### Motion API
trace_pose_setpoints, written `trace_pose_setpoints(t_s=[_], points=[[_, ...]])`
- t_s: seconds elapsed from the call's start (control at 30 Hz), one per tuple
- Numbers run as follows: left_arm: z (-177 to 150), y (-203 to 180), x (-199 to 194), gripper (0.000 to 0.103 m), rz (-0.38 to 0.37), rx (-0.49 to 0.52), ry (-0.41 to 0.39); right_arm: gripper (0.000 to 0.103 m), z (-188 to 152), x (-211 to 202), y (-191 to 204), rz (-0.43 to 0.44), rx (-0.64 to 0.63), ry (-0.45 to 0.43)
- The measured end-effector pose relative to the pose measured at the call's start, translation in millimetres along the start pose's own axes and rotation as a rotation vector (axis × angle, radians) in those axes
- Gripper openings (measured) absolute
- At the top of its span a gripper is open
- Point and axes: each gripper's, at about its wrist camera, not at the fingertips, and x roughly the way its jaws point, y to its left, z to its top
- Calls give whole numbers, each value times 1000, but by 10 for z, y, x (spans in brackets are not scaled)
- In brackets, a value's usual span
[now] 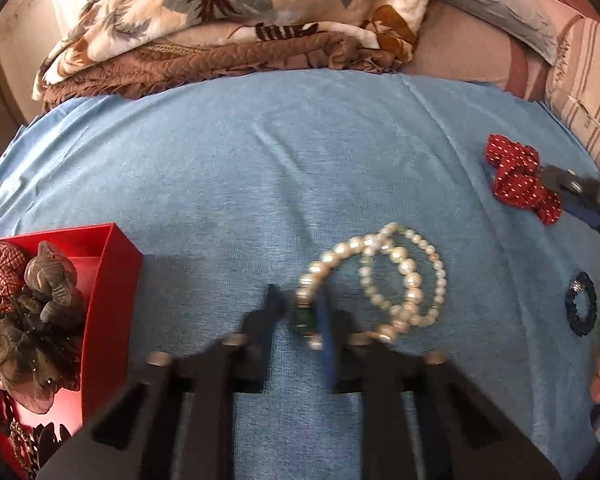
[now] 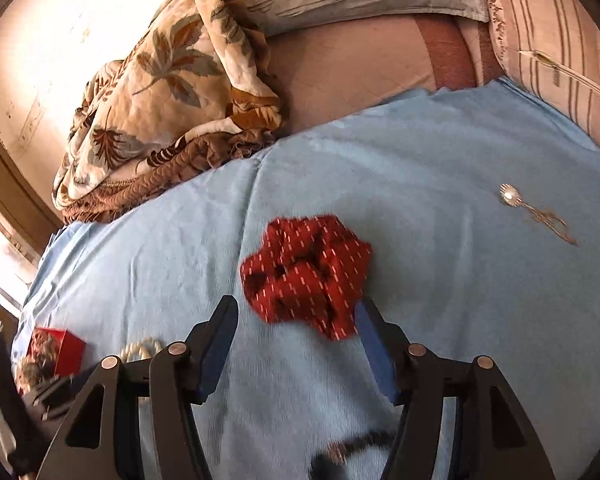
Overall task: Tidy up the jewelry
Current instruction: 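Grasp the green-bead pearl bracelet with the left tool while the right tool grips the red polka-dot scrunchie, then carry the pearl bracelet and red scrunchie into the red tray and open both tools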
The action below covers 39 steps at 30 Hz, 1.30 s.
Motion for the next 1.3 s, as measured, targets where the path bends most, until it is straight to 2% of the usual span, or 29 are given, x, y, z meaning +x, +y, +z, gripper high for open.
trace_pose_setpoints(t_s=[0.1, 0.13, 0.17, 0.2, 0.27, 0.57, 0.8, 0.93, 1.07, 1.3], points=[[-9, -33, -12, 11, 8, 6, 3, 65, 44, 140, -23, -14, 9, 14], [-10, -33, -17, 11, 7, 4, 5, 60, 53, 188, -37, -16, 15, 26], [-9, -26, -30, 11, -1, -3, 10, 34, 51, 221, -61, -12, 23, 36], [-9, -14, -50, 11, -14, -15, 18, 24, 50, 242, -80, -3, 32, 55], [-11, 12, -126, 11, -45, -44, 21, 18, 55, 194, -99, 15, 44, 46], [-48, 50, -881, 11, -148, -54, -76, 16, 29, -289, 108, 64, 42, -32], [-181, 306, -1496, 11, -189, -57, -153, 16, -242, -559, 321, 107, 49, -34], [-305, 540, -1748, 11, -170, -62, -181, 16, -451, -703, 534, 129, 16, -35], [-439, 855, -1926, 11, -101, -55, -211, 16, -711, -828, 776, 151, -23, -29], [-677, 1589, -1992, 11, -26, -118, -201, 16, -1147, -938, 1136, 178, -86, 12]])
